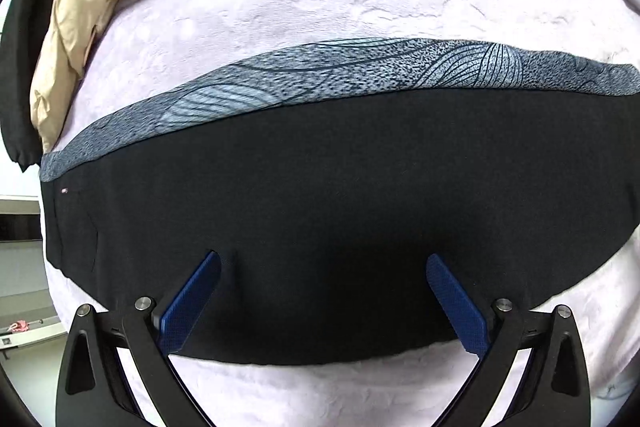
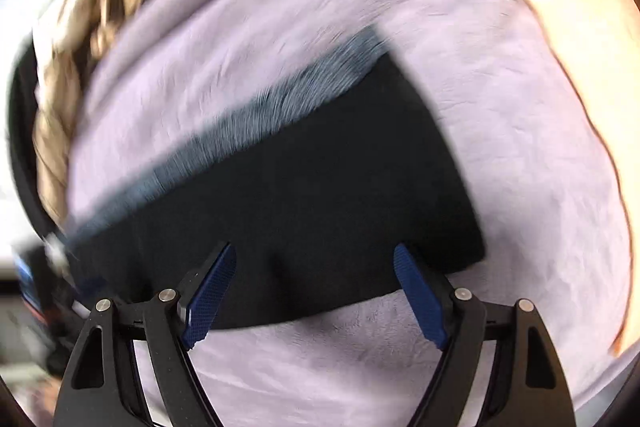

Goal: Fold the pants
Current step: 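Grasp the trouser leg end with the right gripper and lift it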

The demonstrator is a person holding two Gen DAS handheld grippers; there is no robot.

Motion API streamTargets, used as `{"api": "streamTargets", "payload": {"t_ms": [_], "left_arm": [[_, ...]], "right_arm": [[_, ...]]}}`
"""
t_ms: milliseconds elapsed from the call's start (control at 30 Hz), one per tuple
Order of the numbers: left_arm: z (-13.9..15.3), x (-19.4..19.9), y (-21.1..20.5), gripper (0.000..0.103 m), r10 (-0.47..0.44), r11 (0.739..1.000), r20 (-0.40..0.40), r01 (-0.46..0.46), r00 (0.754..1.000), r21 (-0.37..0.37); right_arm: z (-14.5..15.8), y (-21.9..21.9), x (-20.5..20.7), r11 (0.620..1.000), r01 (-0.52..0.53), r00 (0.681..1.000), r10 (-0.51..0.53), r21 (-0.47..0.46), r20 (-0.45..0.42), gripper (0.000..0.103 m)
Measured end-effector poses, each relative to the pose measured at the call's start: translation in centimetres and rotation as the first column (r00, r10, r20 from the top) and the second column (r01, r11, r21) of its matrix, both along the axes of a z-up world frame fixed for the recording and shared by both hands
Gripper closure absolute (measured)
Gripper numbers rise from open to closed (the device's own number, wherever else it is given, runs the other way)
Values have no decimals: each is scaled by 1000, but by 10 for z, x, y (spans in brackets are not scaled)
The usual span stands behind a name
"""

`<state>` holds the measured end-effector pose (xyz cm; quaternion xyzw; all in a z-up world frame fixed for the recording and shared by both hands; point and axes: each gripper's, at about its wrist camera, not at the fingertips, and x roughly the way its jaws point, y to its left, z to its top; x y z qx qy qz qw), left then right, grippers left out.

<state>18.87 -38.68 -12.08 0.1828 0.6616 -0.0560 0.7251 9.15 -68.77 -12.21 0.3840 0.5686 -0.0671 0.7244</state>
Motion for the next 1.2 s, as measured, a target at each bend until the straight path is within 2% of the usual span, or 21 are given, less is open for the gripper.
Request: {"api": "streamTargets", "payload": {"t_ms": [100, 200, 367, 500, 633, 733, 800, 867, 900, 933, 967, 1000, 1033, 1067, 1133, 1200], "left_arm": [[9, -1, 6, 0, 16, 1000, 5, -16, 1000, -15], [10, 0, 3, 0, 23, 999, 3, -23, 1000, -27], [6, 0, -24, 0, 4, 998, -4, -4, 1000, -58], [-7, -3, -44, 0, -32, 997, -5, 32, 999, -73], [-21, -4, -47, 0, -32, 996, 2, 32, 999, -84], [-22, 0, -40, 0, -41, 995, 5, 41, 999, -91], [-22, 1, -41, 0, -49, 995, 12, 50, 999, -85], [-24, 2, -41, 0, -43, 996, 13, 44, 999, -84], [-24, 2, -42, 0, -40, 996, 11, 40, 999, -86], [-24, 2, -44, 1, -38, 995, 5, 39, 999, -87], [-22, 3, -44, 10, -38, 994, -6, 37, 999, -98], [-19, 12, -29, 19, -39, 993, -11, 37, 999, -115], [-11, 12, -31, 39, -41, 991, 0, 40, 999, -126], [-1, 13, -34, 44, -52, 990, 27, 55, 998, -133], [17, 21, -41, 44, -62, 986, 128, 81, 990, -148], [22, 33, -51, 44, -60, 983, 191, 91, 980, -162]], "right_arm": [[-5, -19, -26, 976, 134, 989, -143, 170, 40, 18], [-23, -24, -53, 916, 220, 968, -247, 335, 39, 18], [-53, -22, -78, 853, 307, 937, -349, 421, 22, 18], [-66, -27, -77, 813, 326, 909, -409, 483, 76, 18], [-74, -31, -60, 806, 296, 903, -411, 513, 125, 18], [-66, -29, -48, 812, 264, 905, -395, 520, 159, 18], [-50, -24, -39, 839, 204, 903, -360, 504, 235, 18], [-49, -21, -37, 867, 177, 916, -318, 466, 243, 18], [-57, -20, -36, 874, 184, 929, -304, 450, 210, 21], [-66, -20, -36, 869, 198, 934, -307, 453, 182, 38], [-78, -22, -38, 858, 225, 935, -323, 461, 146, 54], [-85, -24, -40, 846, 249, 931, -343, 472, 123, 86], [-90, -26, -44, 821, 261, 919, -372, 507, 128, 88], [-90, -26, -47, 809, 262, 909, -391, 527, 148, 88], [-80, -22, -48, 834, 226, 912, -363, 504, 192, 89], [-72, -20, -46, 843, 196, 911, -345, 501, 224, 89]]}}
